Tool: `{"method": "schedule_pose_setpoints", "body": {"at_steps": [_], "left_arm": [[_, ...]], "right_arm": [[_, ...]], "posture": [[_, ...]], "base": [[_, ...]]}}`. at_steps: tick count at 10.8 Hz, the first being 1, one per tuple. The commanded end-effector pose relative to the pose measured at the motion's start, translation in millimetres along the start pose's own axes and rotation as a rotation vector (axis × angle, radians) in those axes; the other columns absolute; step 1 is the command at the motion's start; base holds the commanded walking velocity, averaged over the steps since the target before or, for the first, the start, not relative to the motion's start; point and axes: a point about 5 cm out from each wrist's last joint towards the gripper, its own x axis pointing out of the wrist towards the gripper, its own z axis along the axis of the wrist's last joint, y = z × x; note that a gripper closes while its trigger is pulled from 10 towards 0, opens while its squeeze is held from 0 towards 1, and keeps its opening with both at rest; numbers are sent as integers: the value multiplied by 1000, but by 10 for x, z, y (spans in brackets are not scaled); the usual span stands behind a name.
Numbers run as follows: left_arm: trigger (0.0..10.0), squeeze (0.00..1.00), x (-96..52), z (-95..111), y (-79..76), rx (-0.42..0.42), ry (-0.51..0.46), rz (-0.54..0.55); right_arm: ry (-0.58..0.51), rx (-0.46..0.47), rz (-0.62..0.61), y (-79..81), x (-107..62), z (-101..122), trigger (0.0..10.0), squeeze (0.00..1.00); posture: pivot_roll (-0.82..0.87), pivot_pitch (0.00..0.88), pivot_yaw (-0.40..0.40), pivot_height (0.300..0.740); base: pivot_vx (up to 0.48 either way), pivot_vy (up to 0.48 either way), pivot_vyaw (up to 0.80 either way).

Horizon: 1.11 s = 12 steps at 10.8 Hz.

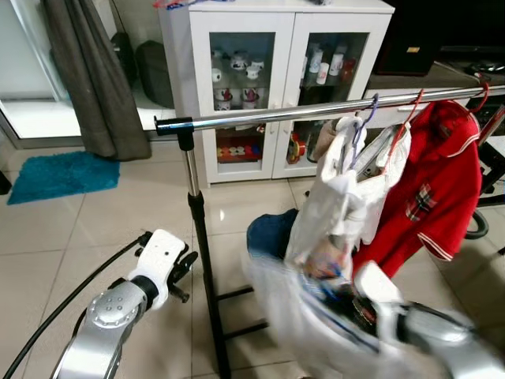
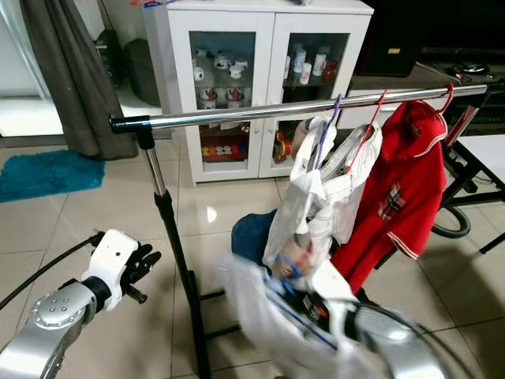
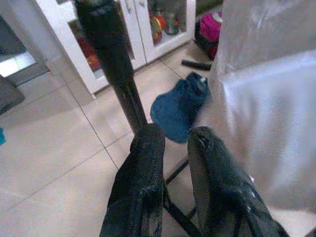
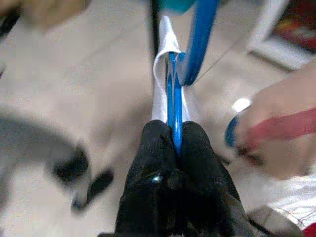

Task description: Hang hanger

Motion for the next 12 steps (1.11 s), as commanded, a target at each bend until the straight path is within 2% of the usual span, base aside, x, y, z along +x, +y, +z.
{"method": "schedule_pose_setpoints", "body": {"at_steps": [1, 3, 4, 5, 6, 7, 8, 9, 10, 11, 12], "left_arm": [[10000, 0, -37, 57, 58, -9, -24, 47], [10000, 0, -28, 91, 66, -8, -34, 60], [10000, 0, 5, 144, 84, -10, -49, 72], [10000, 0, 23, 165, 118, -9, -56, 87], [10000, 0, 32, 174, 132, -8, -59, 92], [10000, 0, 81, 206, 150, -10, -74, 101], [10000, 0, 116, 228, 142, -8, -83, 106], [10000, 0, 196, 317, 133, -8, -116, 131], [10000, 0, 219, 345, 150, -8, -125, 140], [10000, 0, 230, 374, 177, -36, -136, 160], [10000, 0, 229, 394, 181, -48, -146, 163]], "right_arm": [[-95, 89, -168, -166, -38, 140, 10000, 0], [-152, 201, -255, -157, -83, 134, 10000, 0], [-148, 272, -352, -95, -216, 73, 10000, 0], [-94, 274, -496, -183, -289, 11, 10000, 0], [-71, 279, -572, -252, -326, -5, 10000, 0], [-78, 235, -700, -435, -350, 84, 10000, 0], [-103, 227, -692, -473, -308, 160, 10000, 0], [-183, 172, -372, -216, -39, 470, 10000, 0], [-187, 132, -263, -97, 62, 551, 10000, 0], [-192, 44, -218, -71, 154, 640, 10000, 0], [-196, 33, -221, -100, 198, 683, 10000, 0]], "posture": [[11, 0, -32, 740], [18, 0, -27, 740], [21, 0, -22, 740], [17, 0, -19, 740], [17, 0, -19, 740], [6, 0, -17, 740], [1, 0, -15, 740], [2, 0, -12, 740], [4, 0, -10, 740], [11, 0, -12, 740], [19, 0, -15, 740]], "base": [[0, 0, 0], [0, 0, 0], [0, 0, 0], [0, 0, 0], [0, 0, 0], [0, 0, 0], [0, 0, 0], [0, 0, 0], [0, 0, 0], [0, 0, 0], [274, 0, 663]]}}
